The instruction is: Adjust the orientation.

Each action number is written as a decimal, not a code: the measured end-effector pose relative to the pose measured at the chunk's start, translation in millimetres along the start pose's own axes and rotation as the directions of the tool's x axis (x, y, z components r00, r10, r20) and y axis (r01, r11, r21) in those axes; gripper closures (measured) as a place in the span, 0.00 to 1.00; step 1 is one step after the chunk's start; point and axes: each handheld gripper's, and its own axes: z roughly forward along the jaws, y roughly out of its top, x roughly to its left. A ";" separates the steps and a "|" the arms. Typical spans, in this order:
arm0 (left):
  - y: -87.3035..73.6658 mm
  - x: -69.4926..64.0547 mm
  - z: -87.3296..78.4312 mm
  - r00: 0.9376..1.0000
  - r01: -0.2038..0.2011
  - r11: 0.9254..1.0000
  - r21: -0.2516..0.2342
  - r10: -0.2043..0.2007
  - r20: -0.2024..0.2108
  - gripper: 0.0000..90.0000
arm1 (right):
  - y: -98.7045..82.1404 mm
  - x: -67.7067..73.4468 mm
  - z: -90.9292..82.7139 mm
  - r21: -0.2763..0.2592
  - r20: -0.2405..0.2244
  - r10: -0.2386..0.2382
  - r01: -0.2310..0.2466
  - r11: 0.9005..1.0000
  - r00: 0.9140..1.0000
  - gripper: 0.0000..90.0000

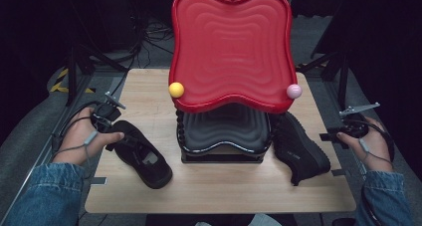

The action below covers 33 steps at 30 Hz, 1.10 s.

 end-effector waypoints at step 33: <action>14.2 -79.3 13.6 0.989 -0.144 0.987 0.067 0.141 0.043 0.33 | -5.5 -3.3 -14.4 -0.044 -0.018 0.001 -0.001 0.999 1.000 0.52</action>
